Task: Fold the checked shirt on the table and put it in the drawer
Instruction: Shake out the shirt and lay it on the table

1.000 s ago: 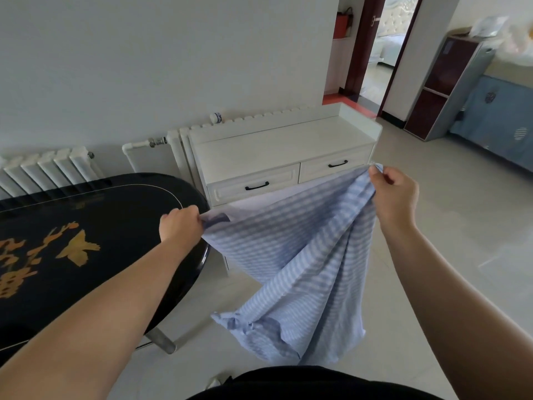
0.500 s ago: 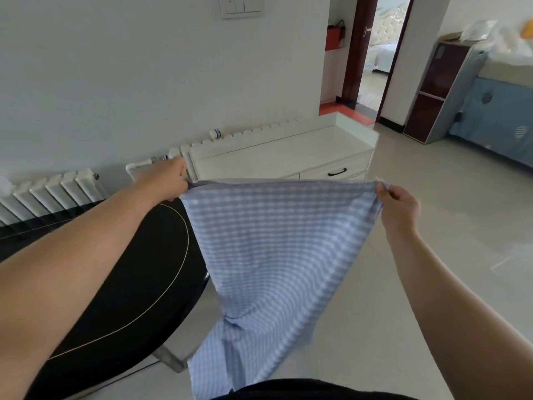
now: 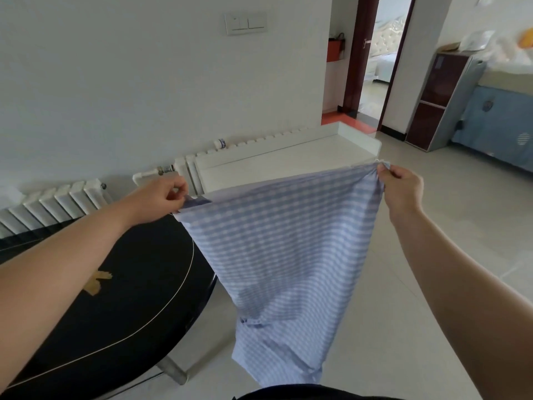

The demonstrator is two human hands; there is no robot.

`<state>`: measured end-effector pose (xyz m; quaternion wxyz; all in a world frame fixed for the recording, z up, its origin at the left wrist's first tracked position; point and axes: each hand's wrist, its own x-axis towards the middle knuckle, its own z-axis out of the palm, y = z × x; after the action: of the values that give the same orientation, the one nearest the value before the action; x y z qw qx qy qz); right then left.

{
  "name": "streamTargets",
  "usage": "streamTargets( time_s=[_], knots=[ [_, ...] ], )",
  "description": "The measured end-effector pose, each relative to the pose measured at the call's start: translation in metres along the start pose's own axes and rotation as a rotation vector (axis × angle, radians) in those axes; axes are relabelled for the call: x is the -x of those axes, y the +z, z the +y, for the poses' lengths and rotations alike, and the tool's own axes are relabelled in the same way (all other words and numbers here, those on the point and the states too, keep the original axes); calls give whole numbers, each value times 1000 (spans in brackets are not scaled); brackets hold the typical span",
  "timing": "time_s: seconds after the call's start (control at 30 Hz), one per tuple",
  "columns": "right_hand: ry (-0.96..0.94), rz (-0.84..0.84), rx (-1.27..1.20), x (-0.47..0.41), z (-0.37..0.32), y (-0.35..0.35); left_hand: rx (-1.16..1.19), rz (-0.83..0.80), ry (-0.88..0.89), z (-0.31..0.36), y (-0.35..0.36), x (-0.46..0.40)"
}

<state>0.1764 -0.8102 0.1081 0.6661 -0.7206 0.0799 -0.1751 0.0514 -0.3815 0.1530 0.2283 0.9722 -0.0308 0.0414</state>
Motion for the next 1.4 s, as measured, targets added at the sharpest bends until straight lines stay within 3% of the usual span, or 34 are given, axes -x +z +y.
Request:
streamTargets(
  time_s=[0.27,0.4,0.5,0.6,0.67,0.77,0.87,0.93,1.03,1.13,1.3,1.4],
  knots=[
    [-71,17,-3,4,-23,15,-274,-103,-19,2,8,25],
    [-112,-12,-5,10,-34,24,-527,-185,-49,-13,19,32],
    [-155,-19,39,14,-40,27,-554,-249,-86,-19,30,39],
    [-196,-17,118,15,-44,27,-628,-165,-92,-25,46,47],
    [-225,-2,154,13,-46,23,-692,19,-49,-28,58,51],
    [-247,75,186,4,-46,10,-729,373,258,-24,69,54],
    [-169,153,193,-10,-36,-6,-724,534,799,-15,75,57],
    [-84,171,210,-15,-27,-16,-752,426,1049,-3,76,56],
    [14,177,230,-17,-12,-30,-787,127,1225,21,80,48],
    [101,183,165,-16,1,-36,-645,-3,1113,31,79,40],
    [-47,56,181,-3,2,-36,-456,107,428,-5,50,18],
    [-95,-30,155,5,0,-34,-500,51,310,-16,39,8]
  ],
)
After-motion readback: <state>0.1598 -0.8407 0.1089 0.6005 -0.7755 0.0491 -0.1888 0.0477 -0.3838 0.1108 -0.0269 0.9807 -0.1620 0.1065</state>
